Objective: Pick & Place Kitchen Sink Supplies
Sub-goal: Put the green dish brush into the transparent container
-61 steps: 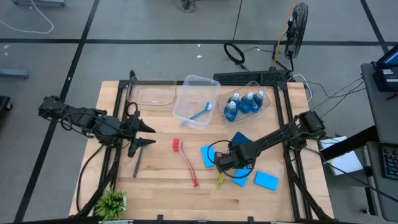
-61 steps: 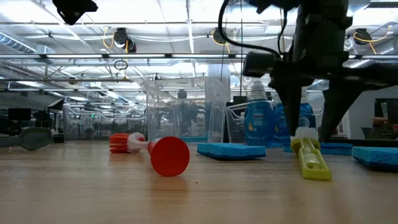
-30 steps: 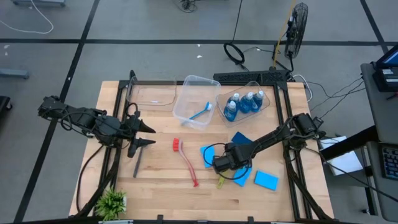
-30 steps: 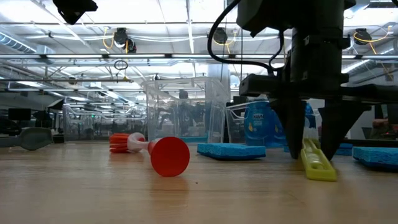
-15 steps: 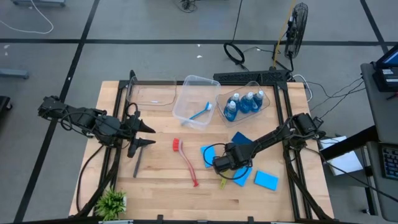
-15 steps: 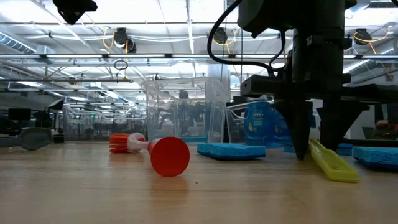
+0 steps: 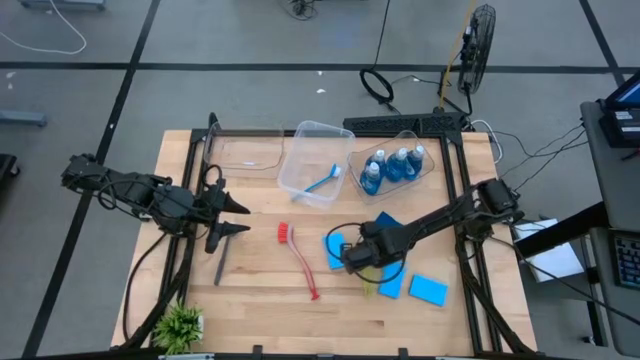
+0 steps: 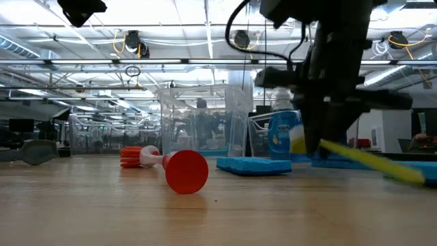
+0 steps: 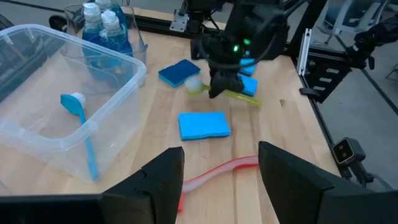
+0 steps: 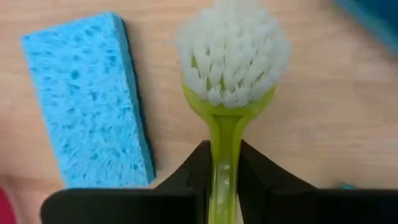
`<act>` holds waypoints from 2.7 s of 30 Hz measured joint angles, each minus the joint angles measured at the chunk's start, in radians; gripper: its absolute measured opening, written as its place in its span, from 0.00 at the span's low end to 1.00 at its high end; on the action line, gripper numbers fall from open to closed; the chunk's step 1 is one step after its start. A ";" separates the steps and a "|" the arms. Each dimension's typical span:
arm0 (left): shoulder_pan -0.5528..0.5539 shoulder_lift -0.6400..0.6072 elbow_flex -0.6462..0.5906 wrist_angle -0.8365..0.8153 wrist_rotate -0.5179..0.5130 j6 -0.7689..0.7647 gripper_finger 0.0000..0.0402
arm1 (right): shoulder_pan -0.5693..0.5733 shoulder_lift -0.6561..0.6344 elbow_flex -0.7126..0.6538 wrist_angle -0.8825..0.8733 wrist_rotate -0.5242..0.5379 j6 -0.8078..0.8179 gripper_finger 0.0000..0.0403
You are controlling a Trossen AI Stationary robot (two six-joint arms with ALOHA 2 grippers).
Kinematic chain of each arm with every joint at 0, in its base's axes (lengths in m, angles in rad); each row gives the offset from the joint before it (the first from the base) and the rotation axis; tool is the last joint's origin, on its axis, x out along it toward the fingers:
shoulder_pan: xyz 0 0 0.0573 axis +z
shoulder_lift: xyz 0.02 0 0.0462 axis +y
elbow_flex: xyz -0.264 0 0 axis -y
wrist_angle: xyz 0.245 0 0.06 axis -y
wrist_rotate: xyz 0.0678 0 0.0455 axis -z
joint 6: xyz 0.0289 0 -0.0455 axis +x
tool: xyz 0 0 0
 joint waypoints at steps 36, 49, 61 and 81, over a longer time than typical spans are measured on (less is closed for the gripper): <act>0.000 0.249 -0.001 0.517 0.016 -0.026 0.52 | -0.124 -0.282 0.002 1.045 0.203 -1.199 0.09; 0.068 0.434 0.000 0.814 -0.012 -0.027 0.52 | -0.145 -0.282 0.002 1.094 0.134 -1.342 0.09; 0.124 0.549 0.001 0.912 -0.048 -0.118 0.52 | -0.145 -0.282 0.002 1.122 0.242 -1.413 0.09; 0.163 0.608 0.039 0.928 -0.186 -0.109 0.52 | -0.145 -0.263 0.003 1.134 0.424 -1.446 0.09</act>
